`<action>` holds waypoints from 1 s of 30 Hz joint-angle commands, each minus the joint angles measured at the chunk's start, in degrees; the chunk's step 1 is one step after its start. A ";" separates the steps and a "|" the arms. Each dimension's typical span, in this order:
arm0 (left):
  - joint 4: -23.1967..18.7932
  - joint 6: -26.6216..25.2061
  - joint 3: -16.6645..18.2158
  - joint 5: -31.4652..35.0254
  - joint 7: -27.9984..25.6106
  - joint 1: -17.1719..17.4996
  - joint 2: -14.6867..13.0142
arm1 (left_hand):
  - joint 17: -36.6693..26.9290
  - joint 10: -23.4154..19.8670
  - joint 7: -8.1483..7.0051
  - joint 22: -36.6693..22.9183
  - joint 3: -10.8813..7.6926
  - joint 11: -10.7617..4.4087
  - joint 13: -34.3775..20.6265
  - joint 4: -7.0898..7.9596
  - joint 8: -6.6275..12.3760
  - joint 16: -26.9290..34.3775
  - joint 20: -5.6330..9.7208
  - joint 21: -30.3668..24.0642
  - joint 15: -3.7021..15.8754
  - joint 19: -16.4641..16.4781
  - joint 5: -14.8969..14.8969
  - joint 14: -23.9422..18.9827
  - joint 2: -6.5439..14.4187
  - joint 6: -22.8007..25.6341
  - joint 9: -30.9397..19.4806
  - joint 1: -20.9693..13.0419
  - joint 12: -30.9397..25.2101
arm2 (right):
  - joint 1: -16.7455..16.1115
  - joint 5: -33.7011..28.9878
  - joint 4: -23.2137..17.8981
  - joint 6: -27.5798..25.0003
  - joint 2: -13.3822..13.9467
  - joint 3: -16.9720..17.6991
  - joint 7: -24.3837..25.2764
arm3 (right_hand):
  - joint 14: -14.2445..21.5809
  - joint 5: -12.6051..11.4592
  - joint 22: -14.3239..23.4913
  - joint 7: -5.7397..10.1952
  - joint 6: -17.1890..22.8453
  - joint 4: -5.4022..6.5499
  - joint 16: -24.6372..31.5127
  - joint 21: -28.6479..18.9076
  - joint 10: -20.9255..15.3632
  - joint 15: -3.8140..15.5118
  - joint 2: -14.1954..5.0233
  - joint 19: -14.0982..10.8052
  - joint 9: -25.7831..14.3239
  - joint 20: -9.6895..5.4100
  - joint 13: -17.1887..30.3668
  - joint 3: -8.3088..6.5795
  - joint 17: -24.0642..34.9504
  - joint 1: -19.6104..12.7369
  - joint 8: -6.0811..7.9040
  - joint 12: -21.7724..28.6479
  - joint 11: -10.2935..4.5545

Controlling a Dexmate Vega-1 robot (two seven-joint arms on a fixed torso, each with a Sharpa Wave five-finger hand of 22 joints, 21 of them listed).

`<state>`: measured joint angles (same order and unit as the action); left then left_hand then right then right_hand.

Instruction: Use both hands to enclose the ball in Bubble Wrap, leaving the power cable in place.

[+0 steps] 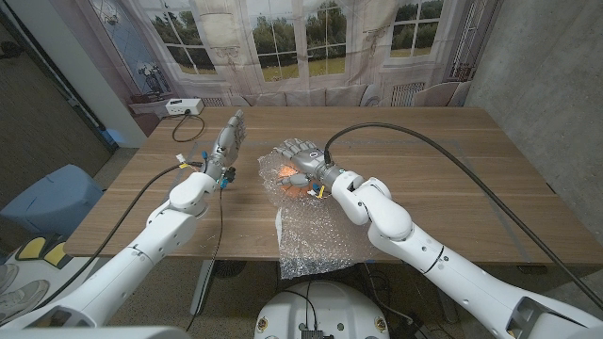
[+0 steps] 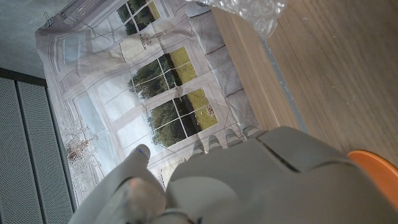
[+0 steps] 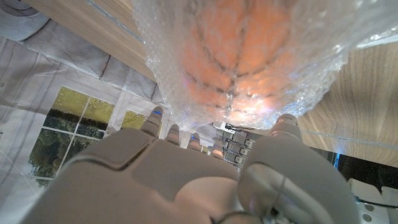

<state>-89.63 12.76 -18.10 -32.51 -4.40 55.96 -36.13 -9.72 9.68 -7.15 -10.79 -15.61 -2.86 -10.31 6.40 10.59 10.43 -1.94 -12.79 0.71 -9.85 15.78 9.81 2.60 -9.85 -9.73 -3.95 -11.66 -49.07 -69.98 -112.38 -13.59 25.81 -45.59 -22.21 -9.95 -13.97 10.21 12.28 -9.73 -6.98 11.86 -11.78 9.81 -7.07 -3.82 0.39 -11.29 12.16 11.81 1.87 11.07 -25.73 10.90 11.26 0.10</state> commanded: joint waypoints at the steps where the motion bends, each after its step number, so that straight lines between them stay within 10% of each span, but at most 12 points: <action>1: 1.01 -0.81 -0.80 0.24 0.00 -1.13 0.74 | -0.29 14.26 0.16 -0.29 0.16 0.34 -0.08 -0.11 -0.14 -0.09 -0.39 -0.17 -0.31 -9.30 0.21 17.22 0.24 -12.24 -0.17 -0.21 0.17 | 1.38 -0.82 3.14 0.22 -0.89 -1.12 -3.04 | -3.39 0.14 0.26 0.32 -5.32 -0.48 0.34 -0.83 9.34 -0.11 -0.06 -1.77 -0.08 0.02 0.21 -0.01 0.16 -0.98 -0.45 0.22 0.62; 15: 1.20 -1.38 -1.39 0.70 -0.22 -1.96 1.14 | -0.30 14.28 0.23 -0.31 0.29 0.30 -0.10 -0.03 -0.14 -0.10 -0.40 -0.10 -0.32 -9.37 0.30 17.30 0.41 -12.24 -0.18 -0.18 0.19 | 3.14 -3.54 5.79 -1.48 -1.33 -3.15 -9.19 | -1.39 -0.01 0.25 0.34 -9.14 -0.43 0.85 -2.20 11.95 -0.11 0.82 -7.86 -0.13 -0.10 0.33 0.76 0.17 -1.37 -0.57 0.01 2.08; 25: 1.84 -1.58 -2.03 0.94 0.11 -2.86 1.66 | -0.31 14.32 0.29 -0.32 0.38 0.31 -0.10 0.01 -0.14 -0.09 -0.37 -0.06 -0.30 -9.39 0.35 17.31 0.49 -12.22 -0.18 -0.18 0.21 | 2.97 -6.80 6.33 -3.10 -0.89 -3.84 -8.93 | 14.83 -1.30 0.05 0.42 -8.34 -2.09 2.88 -9.27 5.77 5.02 0.68 -39.81 -0.44 -1.10 0.15 -0.64 0.28 -13.05 1.02 2.29 -0.62; 30: 1.77 -1.67 -2.06 1.03 -0.08 -2.86 1.69 | -0.31 14.34 0.29 -0.33 0.43 0.31 -0.10 0.03 -0.13 -0.10 -0.37 -0.05 -0.29 -9.41 0.37 17.34 0.52 -12.19 -0.18 -0.18 0.21 | 3.05 -7.39 7.14 -3.88 -1.16 -3.66 -9.19 | 20.96 -1.77 0.03 0.42 -6.27 -2.19 4.43 -10.28 1.71 6.90 0.11 -46.05 -0.59 -4.70 0.13 -1.72 0.71 -17.74 1.58 3.34 -1.70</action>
<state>-88.10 11.30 -19.80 -31.67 -4.51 53.57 -34.73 -9.72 9.68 -7.15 -10.79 -15.21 -2.86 -10.30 6.48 10.59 10.43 -1.94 -12.79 0.71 -9.85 15.78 9.81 2.60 -9.85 -9.73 -3.95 -11.66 -46.20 -75.06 -106.72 -15.68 24.69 -48.91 -30.20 8.01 -15.08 10.12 12.28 -9.73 -8.62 15.34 -21.32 9.82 -1.02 -3.02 -42.65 -11.61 9.19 11.87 1.29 11.35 -40.39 11.91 13.95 -0.75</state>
